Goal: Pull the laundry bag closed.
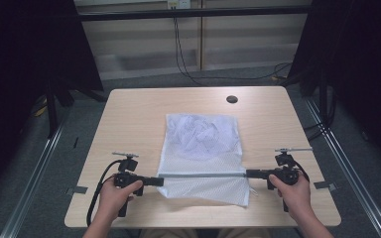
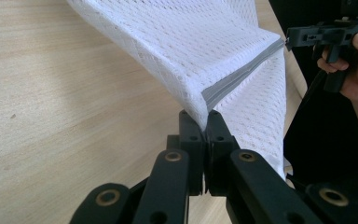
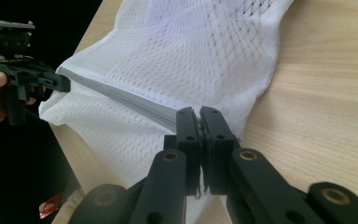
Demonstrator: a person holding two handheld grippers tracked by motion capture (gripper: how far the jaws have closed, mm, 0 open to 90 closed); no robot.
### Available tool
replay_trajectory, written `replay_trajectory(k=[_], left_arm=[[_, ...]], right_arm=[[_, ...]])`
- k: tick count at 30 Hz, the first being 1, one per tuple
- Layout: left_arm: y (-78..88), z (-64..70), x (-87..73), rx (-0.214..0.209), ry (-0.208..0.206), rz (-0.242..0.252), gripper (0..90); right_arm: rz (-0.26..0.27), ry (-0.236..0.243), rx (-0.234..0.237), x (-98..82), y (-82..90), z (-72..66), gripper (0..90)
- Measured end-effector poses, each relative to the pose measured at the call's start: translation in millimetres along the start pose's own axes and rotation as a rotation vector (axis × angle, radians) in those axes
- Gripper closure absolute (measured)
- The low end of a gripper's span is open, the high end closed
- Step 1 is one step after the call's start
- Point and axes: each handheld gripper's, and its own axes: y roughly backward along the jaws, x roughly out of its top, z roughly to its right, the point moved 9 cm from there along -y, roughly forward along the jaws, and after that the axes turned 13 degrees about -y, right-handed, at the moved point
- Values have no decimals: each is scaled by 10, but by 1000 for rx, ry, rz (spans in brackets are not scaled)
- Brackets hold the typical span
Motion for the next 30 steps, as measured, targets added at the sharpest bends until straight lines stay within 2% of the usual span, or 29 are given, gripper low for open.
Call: replay_trajectory(k=[9,13,14,15,16,17,19,20,22,23,24,28,29,30], left_arm=[[-6,16,-3,-3,-6,-3,881],[2,46,-6,-19,-39,-5,853],[4,57,-5,-26,-46,-5,829],[3,62,2,-30,-67,3,777],[3,62,2,-30,-67,3,707],[18,45,8,-6,-78,9,686],[36,55,23,-8,-79,21,645],[50,34,40,8,-99,35,607],[75,23,67,23,-107,52,515],[75,23,67,23,-107,52,473],[85,7,93,37,-111,76,428],[110,-22,131,66,-126,106,337],[111,-45,154,90,-155,117,302],[111,-45,154,90,-155,117,286]], right_arm=[[1,-5,7,-6,15,-4,869],[7,6,14,-8,25,-18,868],[7,8,13,-8,24,-16,868],[8,9,10,-8,22,-14,867],[10,13,8,-7,19,-13,867],[10,19,3,-8,15,-11,866],[9,23,-4,-12,13,-12,864],[10,30,-4,-12,11,-14,863],[17,45,-11,-6,10,-8,857],[19,49,-15,-4,11,-7,842],[23,52,-17,3,11,-13,824],[38,69,-25,22,18,-13,761],[51,84,-45,37,20,-6,692],[51,84,-45,37,20,-6,692]])
